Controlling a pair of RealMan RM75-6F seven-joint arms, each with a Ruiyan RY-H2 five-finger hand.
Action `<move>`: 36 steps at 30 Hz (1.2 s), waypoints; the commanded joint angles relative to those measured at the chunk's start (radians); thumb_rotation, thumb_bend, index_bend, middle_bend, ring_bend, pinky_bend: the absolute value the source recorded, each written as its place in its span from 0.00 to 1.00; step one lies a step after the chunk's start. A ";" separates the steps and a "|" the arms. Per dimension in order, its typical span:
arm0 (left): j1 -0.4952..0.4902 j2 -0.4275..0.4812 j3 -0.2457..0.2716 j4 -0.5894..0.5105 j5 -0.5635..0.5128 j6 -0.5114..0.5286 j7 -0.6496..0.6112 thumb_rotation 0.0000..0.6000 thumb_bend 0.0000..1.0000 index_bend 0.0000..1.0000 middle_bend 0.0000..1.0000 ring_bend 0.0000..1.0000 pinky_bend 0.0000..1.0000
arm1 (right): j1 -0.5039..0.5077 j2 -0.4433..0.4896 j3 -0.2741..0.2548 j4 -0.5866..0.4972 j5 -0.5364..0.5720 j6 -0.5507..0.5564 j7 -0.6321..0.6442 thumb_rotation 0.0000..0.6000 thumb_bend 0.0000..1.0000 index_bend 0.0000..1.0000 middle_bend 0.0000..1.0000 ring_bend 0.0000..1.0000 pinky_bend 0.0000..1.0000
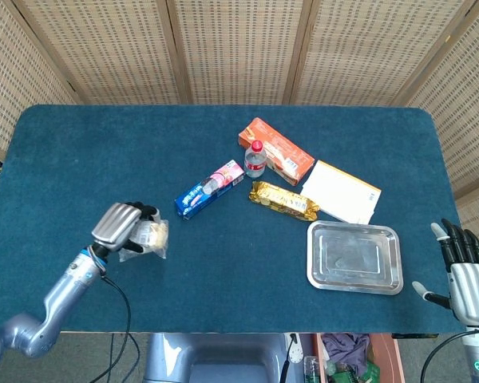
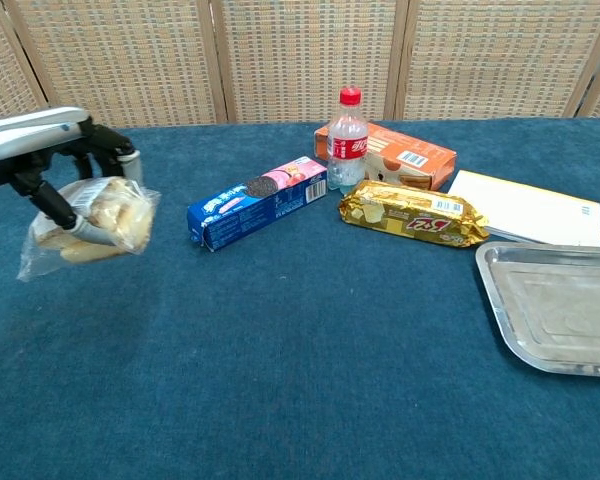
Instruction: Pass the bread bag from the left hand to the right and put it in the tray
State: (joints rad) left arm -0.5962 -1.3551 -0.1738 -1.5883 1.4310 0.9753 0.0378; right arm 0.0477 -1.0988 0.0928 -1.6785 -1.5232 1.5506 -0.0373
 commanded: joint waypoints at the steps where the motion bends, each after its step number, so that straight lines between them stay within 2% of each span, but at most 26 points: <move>1: -0.062 -0.043 0.011 -0.029 0.042 -0.018 0.080 1.00 0.00 0.67 0.66 0.42 0.49 | 0.001 0.000 0.001 0.001 0.003 -0.002 -0.001 1.00 0.00 0.00 0.00 0.00 0.00; 6: -0.166 -0.223 -0.001 0.061 0.018 -0.102 0.189 1.00 0.00 0.67 0.65 0.42 0.48 | 0.002 0.002 0.004 0.006 0.019 -0.010 0.007 1.00 0.00 0.00 0.00 0.00 0.00; 9: -0.193 -0.280 -0.005 0.097 0.006 -0.116 0.193 1.00 0.00 0.64 0.61 0.42 0.47 | 0.002 0.003 0.006 0.007 0.023 -0.011 0.009 1.00 0.00 0.00 0.00 0.00 0.00; 10: -0.198 -0.293 -0.006 0.108 0.007 -0.117 0.191 1.00 0.00 0.61 0.57 0.41 0.46 | 0.002 0.003 0.006 0.007 0.025 -0.012 0.010 1.00 0.00 0.00 0.00 0.00 0.00; 12: -0.209 -0.317 -0.006 0.127 0.004 -0.121 0.188 1.00 0.00 0.44 0.41 0.31 0.40 | 0.002 0.004 0.007 0.009 0.028 -0.012 0.010 1.00 0.00 0.00 0.00 0.00 0.00; 14: -0.223 -0.339 -0.006 0.142 -0.014 -0.140 0.180 1.00 0.00 0.12 0.11 0.09 0.19 | 0.002 0.004 0.008 0.011 0.033 -0.014 0.011 1.00 0.00 0.00 0.00 0.00 0.00; 16: -0.230 -0.341 -0.008 0.138 -0.032 -0.152 0.174 1.00 0.00 0.00 0.00 0.00 0.04 | 0.002 0.004 0.009 0.013 0.036 -0.016 0.012 1.00 0.00 0.00 0.00 0.00 0.00; 18: -0.228 -0.333 -0.011 0.126 -0.039 -0.141 0.172 1.00 0.00 0.00 0.00 0.00 0.00 | 0.003 0.003 0.009 0.014 0.039 -0.018 0.013 1.00 0.00 0.00 0.00 0.00 0.00; 20: -0.220 -0.305 -0.011 0.099 -0.042 -0.126 0.162 1.00 0.00 0.00 0.00 0.00 0.00 | 0.004 0.003 0.008 0.016 0.039 -0.022 0.010 1.00 0.00 0.00 0.00 0.00 0.00; 25: -0.116 -0.074 -0.012 -0.043 -0.045 0.006 0.141 1.00 0.00 0.00 0.00 0.00 0.00 | 0.030 -0.003 -0.015 0.022 -0.014 -0.055 -0.029 1.00 0.00 0.00 0.00 0.00 0.00; 29: -0.051 0.069 0.000 -0.094 -0.053 0.068 0.133 1.00 0.00 0.00 0.00 0.00 0.00 | 0.089 0.004 -0.043 0.056 -0.138 -0.099 -0.043 1.00 0.00 0.00 0.00 0.00 0.00; 32: 0.016 0.173 0.011 -0.106 -0.081 0.129 0.119 1.00 0.00 0.00 0.00 0.00 0.00 | 0.181 0.017 -0.073 0.067 -0.290 -0.174 -0.055 1.00 0.00 0.00 0.00 0.00 0.00; 34: 0.048 0.205 0.018 -0.112 -0.096 0.156 0.103 1.00 0.00 0.00 0.00 0.00 0.00 | 0.226 0.024 -0.080 0.068 -0.343 -0.212 -0.056 1.00 0.00 0.00 0.00 0.00 0.00; 36: 0.096 0.228 0.024 -0.107 -0.116 0.213 0.094 1.00 0.00 0.00 0.00 0.00 0.00 | 0.302 0.015 -0.081 0.081 -0.445 -0.259 -0.090 1.00 0.00 0.00 0.00 0.00 0.00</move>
State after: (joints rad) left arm -0.5488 -1.1620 -0.1626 -1.6827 1.3415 1.1319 0.1511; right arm 0.2478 -1.0867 0.0320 -1.6182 -1.8467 1.3701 -0.0931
